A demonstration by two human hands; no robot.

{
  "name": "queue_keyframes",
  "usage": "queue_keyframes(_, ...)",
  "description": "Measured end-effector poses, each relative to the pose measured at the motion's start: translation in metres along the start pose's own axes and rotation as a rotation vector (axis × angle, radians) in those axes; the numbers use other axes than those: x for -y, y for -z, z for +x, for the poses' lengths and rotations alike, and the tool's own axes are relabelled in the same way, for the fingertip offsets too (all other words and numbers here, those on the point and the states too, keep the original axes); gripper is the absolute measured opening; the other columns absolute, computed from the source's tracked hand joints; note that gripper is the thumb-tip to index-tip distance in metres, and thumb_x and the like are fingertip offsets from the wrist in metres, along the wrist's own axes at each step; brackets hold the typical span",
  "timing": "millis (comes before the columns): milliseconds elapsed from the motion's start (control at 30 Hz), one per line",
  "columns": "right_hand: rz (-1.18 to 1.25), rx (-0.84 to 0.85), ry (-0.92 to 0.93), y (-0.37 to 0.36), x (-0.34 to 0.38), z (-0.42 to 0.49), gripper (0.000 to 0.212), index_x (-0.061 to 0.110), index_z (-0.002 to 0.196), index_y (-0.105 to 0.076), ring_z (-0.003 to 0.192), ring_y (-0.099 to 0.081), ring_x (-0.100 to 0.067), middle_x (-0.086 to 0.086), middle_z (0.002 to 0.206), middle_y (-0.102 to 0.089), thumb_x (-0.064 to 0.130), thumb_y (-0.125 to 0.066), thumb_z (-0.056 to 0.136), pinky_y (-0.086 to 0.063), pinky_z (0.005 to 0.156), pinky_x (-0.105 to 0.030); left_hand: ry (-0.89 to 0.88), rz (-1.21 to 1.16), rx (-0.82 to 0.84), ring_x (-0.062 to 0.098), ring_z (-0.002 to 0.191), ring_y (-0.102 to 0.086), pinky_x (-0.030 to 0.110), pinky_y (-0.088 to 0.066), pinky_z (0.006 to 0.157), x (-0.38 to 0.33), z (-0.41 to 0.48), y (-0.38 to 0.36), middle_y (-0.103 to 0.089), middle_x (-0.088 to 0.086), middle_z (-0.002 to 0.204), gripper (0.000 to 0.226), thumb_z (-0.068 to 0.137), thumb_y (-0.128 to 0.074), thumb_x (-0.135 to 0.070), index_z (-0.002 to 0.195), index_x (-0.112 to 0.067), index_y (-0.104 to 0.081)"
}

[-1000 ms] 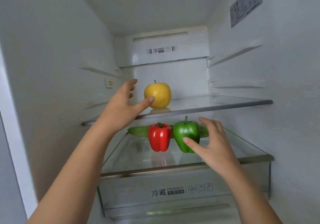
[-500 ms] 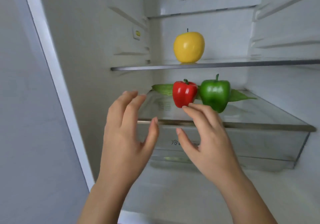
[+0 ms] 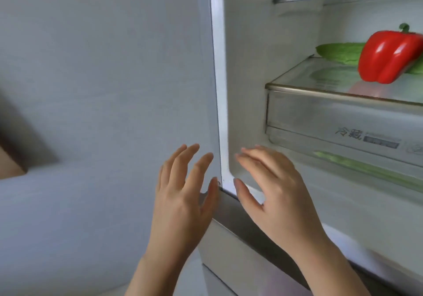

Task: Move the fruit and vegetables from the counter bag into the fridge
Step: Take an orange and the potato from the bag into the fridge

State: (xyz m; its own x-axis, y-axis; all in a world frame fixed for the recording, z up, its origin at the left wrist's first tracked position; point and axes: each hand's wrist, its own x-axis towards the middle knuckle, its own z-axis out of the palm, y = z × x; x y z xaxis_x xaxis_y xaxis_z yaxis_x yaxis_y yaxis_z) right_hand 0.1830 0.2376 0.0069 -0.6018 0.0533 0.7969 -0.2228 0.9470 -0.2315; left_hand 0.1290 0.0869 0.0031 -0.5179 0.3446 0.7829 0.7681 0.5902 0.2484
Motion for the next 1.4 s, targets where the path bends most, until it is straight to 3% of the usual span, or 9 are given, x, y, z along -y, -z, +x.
queue_keyframes(333,0.266,0.163,0.247,-0.065,0.099,-0.008,0.035,0.005,0.106,-0.065,0.103,-0.059,-0.024,-0.008,0.106,-0.066,0.029,-0.049,0.086,-0.051,0.085,-0.042,0.292,0.311,-0.026,0.033,0.119,-0.048,0.055,-0.043,0.089,0.060,-0.087,0.091,-0.057,0.013,0.121,0.035,0.086,-0.048,-0.027,0.117,-0.012,-0.052)
queue_keyframes(867,0.693,0.334,0.508,-0.148,0.401,-0.055,0.038,0.009,0.107,-0.065,0.102,-0.058,-0.023,-0.007,0.108,-0.067,0.030,-0.047,0.082,-0.049,0.086,-0.037,0.693,0.791,-0.075,0.033,0.117,-0.051,0.058,-0.036,0.094,0.136,-0.253,0.332,-0.061,0.010,0.118,0.038,0.082,-0.045,-0.032,0.113,-0.014,-0.058)
queue_keyframes(967,0.765,0.375,0.536,-0.159,0.446,-0.067,0.038,0.009,0.108,-0.065,0.103,-0.056,-0.021,-0.006,0.108,-0.066,0.030,-0.047,0.082,-0.042,0.088,-0.032,0.763,0.820,-0.121,0.027,0.118,-0.047,0.055,-0.035,0.097,0.140,-0.284,0.365,-0.060,0.007,0.119,0.038,0.082,-0.045,-0.032,0.114,-0.016,-0.057)
queue_keyframes(1067,0.827,0.415,0.585,-0.172,0.488,-0.078,0.038,0.010,0.107,-0.065,0.102,-0.059,-0.023,-0.006,0.108,-0.066,0.030,-0.047,0.081,-0.046,0.086,-0.035,0.814,0.862,-0.159,0.024,0.119,-0.045,0.053,-0.033,0.098,0.150,-0.310,0.392,-0.060,0.005,0.119,0.037,0.082,-0.045,-0.033,0.115,-0.019,-0.054)
queue_keyframes(1400,0.991,0.456,0.776,-0.247,0.628,-0.065,0.039,0.008,0.105,-0.066,0.096,-0.062,-0.026,-0.007,0.105,-0.067,0.029,-0.047,0.079,-0.049,0.084,-0.039,1.006,1.049,-0.254,0.029,0.117,-0.050,0.054,-0.034,0.097,0.239,-0.354,0.472,-0.061,0.006,0.118,0.041,0.082,-0.044,-0.033,0.115,-0.014,-0.058)
